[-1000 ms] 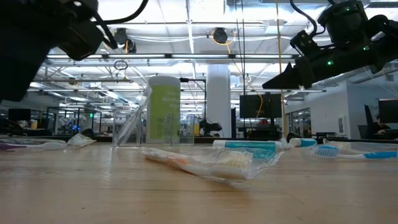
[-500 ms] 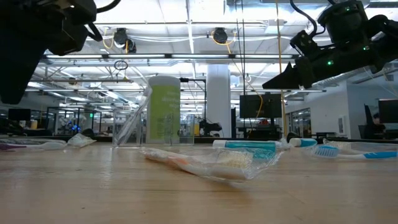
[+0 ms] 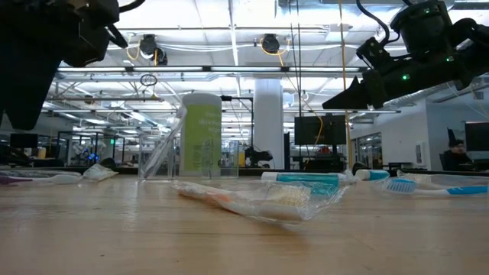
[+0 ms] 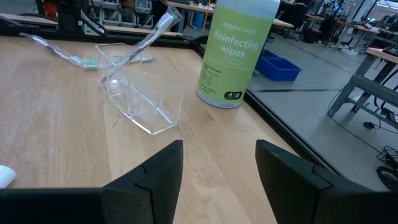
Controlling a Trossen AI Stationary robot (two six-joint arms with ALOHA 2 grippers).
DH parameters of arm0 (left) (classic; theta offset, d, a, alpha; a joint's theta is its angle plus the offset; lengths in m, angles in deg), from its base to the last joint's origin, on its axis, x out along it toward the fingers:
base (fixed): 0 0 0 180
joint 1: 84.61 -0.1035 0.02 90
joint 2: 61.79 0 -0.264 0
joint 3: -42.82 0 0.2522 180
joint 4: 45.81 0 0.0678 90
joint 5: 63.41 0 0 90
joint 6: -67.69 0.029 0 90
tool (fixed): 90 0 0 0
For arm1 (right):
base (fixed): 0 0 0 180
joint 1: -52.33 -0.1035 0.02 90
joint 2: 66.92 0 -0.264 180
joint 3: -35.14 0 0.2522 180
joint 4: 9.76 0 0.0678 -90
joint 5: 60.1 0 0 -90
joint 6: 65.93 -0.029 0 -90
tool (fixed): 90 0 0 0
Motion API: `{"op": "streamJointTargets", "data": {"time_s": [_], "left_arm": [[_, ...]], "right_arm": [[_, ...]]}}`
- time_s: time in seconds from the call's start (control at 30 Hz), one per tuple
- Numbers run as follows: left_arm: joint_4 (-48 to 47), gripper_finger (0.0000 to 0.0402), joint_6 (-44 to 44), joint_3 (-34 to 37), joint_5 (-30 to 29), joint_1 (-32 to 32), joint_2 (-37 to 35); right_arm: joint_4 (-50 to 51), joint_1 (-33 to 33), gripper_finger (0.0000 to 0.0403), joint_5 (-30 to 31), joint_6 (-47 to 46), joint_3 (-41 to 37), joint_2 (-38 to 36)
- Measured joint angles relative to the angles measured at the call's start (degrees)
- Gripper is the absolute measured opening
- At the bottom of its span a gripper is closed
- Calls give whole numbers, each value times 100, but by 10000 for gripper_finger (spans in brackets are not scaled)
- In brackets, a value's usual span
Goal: Pick & Place toothbrushing station
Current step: Put the bottom blue mouthwash into the transparent organizer
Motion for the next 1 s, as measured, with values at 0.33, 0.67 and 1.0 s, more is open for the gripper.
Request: {"op": "streamJointTargets", "data": {"time_s": [0.33, 0.67, 1.0], "left_arm": [[-6, 213, -95, 2, 406, 32, 415], [18, 212, -386, 2, 357, 108, 476], [31, 211, -468, 4, 306, 134, 550]], "right_arm": [[-2, 0, 196, 0, 0, 0, 0], [-4, 0, 196, 46, 7, 0, 0], [-10, 0, 196, 46, 3, 0, 0]]}}
